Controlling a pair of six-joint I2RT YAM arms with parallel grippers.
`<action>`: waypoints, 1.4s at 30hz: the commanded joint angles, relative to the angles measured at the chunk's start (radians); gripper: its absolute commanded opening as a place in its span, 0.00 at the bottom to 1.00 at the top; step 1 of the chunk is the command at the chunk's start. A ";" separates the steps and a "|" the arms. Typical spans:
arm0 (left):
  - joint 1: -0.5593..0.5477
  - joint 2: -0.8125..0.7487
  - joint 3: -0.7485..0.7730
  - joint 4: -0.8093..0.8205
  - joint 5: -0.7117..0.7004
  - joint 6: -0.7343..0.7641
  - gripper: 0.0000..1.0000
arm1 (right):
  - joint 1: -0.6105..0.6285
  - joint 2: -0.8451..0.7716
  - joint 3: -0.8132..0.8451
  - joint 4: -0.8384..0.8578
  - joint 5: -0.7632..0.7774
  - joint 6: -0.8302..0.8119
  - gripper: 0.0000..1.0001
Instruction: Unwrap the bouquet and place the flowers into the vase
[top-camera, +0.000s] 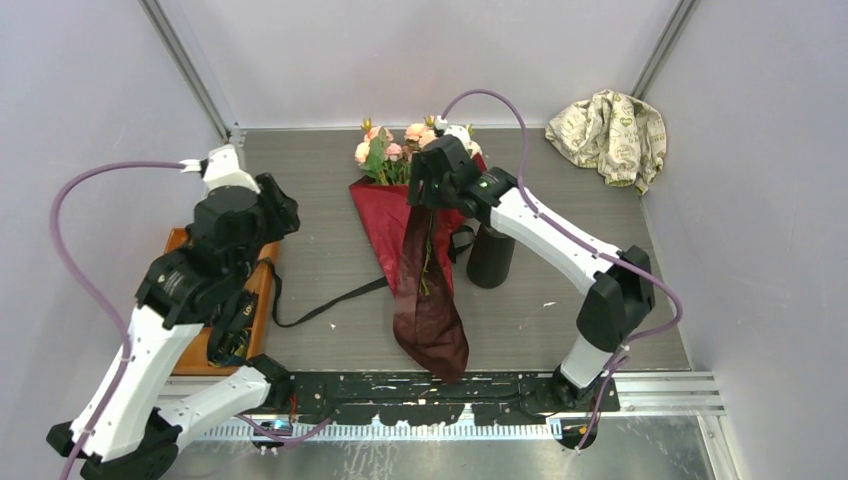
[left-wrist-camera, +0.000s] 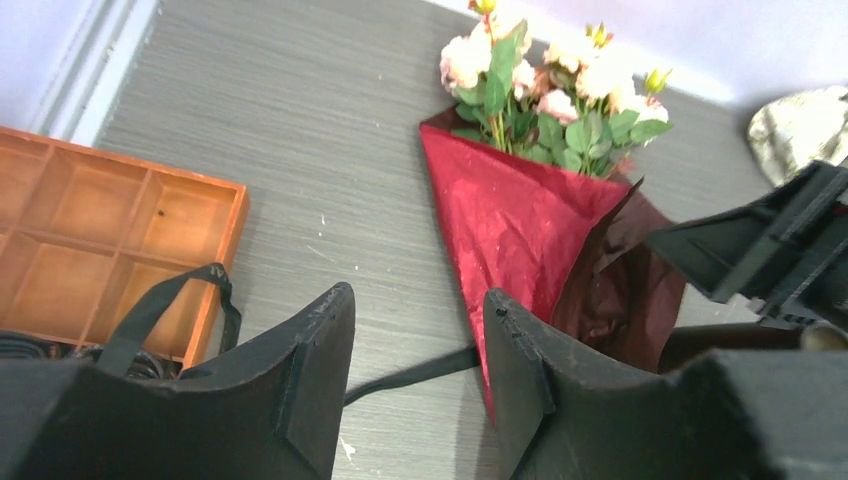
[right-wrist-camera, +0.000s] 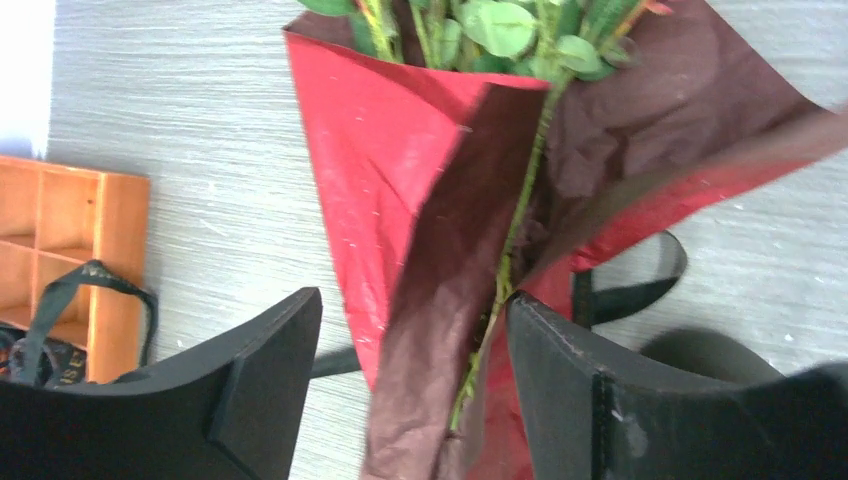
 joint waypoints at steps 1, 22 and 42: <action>0.007 -0.055 0.075 -0.022 -0.069 0.011 0.51 | 0.063 0.099 0.233 -0.086 0.005 -0.045 0.78; 0.007 -0.036 0.057 -0.045 -0.061 0.041 0.51 | 0.088 0.395 0.271 -0.285 0.257 0.098 0.70; 0.008 -0.117 0.109 -0.110 -0.151 0.033 0.50 | 0.375 0.490 0.399 -0.020 0.043 -0.102 0.01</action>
